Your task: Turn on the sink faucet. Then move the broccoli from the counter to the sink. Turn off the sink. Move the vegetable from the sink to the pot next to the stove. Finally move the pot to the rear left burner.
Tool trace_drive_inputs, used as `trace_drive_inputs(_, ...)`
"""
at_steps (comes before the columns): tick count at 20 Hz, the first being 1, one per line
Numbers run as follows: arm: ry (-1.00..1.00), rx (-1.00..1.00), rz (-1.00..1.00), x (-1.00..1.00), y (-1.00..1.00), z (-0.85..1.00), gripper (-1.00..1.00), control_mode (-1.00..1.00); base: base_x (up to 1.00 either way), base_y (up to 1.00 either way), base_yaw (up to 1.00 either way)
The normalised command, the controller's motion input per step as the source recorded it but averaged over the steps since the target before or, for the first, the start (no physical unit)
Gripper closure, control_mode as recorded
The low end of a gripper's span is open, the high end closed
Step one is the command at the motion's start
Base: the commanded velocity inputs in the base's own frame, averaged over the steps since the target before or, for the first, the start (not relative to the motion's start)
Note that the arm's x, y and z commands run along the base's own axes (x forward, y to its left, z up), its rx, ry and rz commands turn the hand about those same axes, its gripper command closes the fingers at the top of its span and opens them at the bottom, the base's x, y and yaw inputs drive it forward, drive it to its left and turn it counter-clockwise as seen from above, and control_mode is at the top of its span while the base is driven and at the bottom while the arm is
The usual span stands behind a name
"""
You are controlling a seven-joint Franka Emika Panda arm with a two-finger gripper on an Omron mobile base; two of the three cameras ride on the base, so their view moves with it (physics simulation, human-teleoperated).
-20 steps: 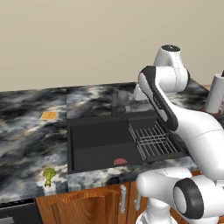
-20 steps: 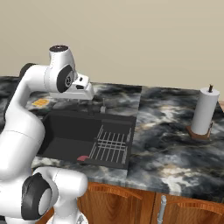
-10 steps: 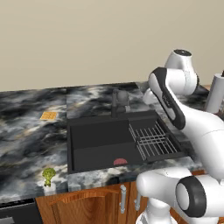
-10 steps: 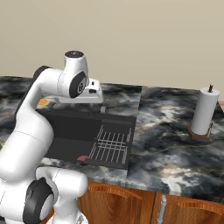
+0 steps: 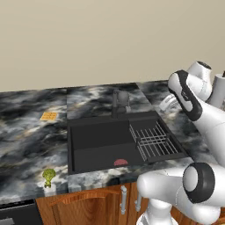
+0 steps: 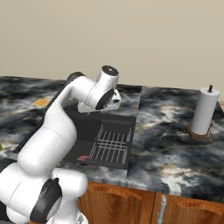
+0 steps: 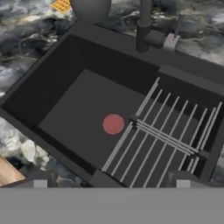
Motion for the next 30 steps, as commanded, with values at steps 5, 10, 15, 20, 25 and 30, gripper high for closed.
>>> trace_drive_inputs(5, -0.1, 0.13, 0.33, 0.45, -0.13, -0.26, -1.0, -1.0, 0.0, 0.0, 0.0)
trace_drive_inputs(10, -0.06, 0.09, 0.32, 0.59, -0.09, -0.36, -1.0, -1.0, 0.0, 0.0, 0.0)
trace_drive_inputs(15, -0.02, 0.04, 0.23, 0.3, -0.01, -0.23, -1.0, -1.0, 0.0, 0.0, 0.0)
trace_drive_inputs(20, 0.0, 0.05, 0.05, 0.46, 0.0, -0.12, -1.0, -1.0, 0.0, 0.0, 0.0)
trace_drive_inputs(25, 0.0, 0.01, 0.01, 0.08, 0.01, -0.01, -1.0, -1.0, 0.0, 0.0, 0.0)
trace_drive_inputs(30, -0.04, 0.06, 0.0, 0.34, 0.11, -0.08, -1.0, -1.0, 0.0, 0.0, 0.0)
